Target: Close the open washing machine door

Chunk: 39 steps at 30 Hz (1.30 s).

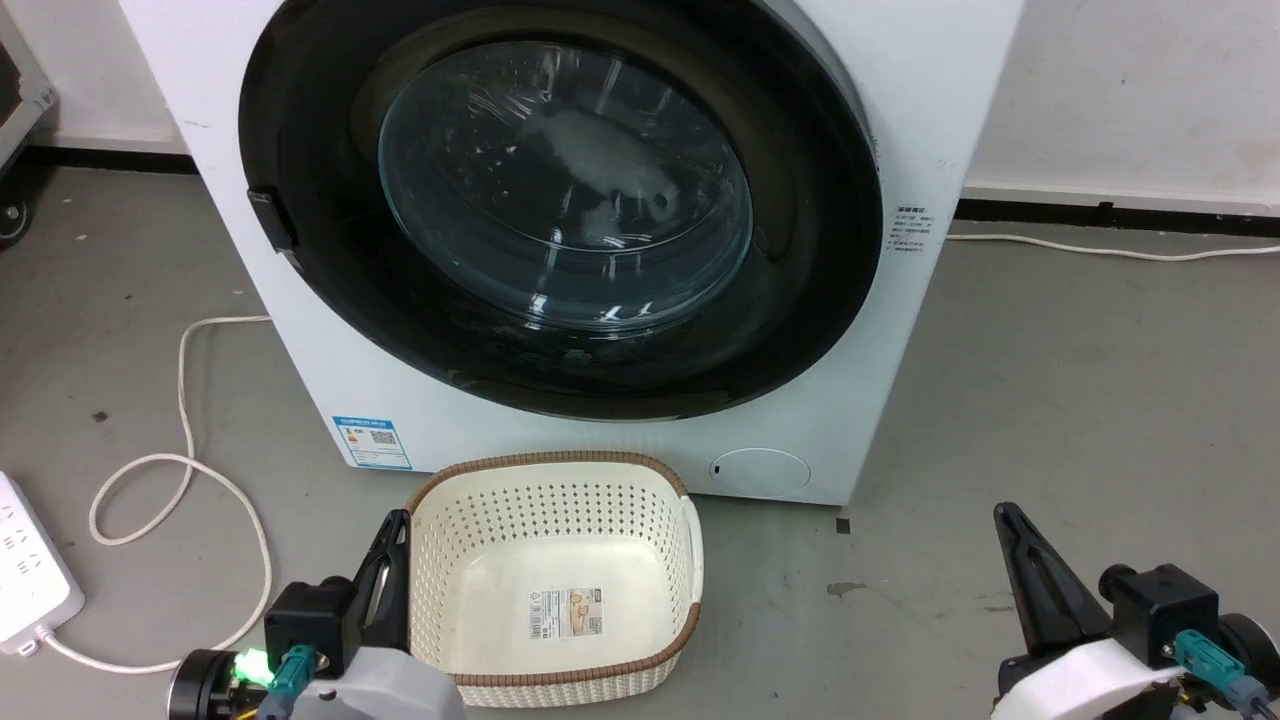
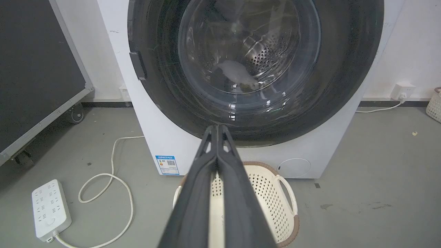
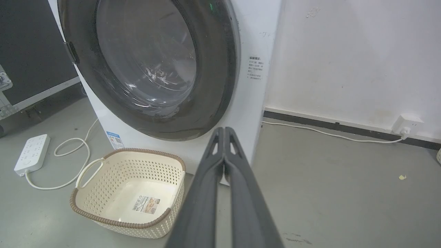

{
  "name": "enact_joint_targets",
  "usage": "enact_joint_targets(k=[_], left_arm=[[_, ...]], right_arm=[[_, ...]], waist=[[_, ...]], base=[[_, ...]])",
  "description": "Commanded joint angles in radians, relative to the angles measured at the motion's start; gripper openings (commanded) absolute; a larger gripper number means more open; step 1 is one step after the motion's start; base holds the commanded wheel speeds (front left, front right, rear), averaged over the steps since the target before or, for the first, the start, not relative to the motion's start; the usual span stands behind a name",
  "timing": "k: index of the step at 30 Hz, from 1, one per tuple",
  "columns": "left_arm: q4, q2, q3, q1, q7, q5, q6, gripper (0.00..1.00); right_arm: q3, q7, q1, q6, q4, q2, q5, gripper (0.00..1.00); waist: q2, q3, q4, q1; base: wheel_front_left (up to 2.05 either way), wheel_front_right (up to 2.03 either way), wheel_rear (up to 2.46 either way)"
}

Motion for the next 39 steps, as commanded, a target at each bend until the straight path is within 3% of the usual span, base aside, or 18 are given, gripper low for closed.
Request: enact_joint_targets(k=[1,39], left_arm=[[-0.006,0.000,0.003,-0.012,0.007,0.010,0.003,0.00],[-0.029,-0.004,0.019,-0.023,0.074,0.026,0.020,0.00]], right_arm=[[0.003,0.005,-0.014,-0.001,-0.007,0.003,-0.006,0.00],[0.025,0.071,-0.028,-0.001,-0.021,0.004,-0.037,0.00]], waist=[[0.0000,0.000,0.000,0.0000],[0.0000,-0.003,-0.009,0.0000]], base=[[0.00,0.00,0.00],[0.00,0.00,0.00]])
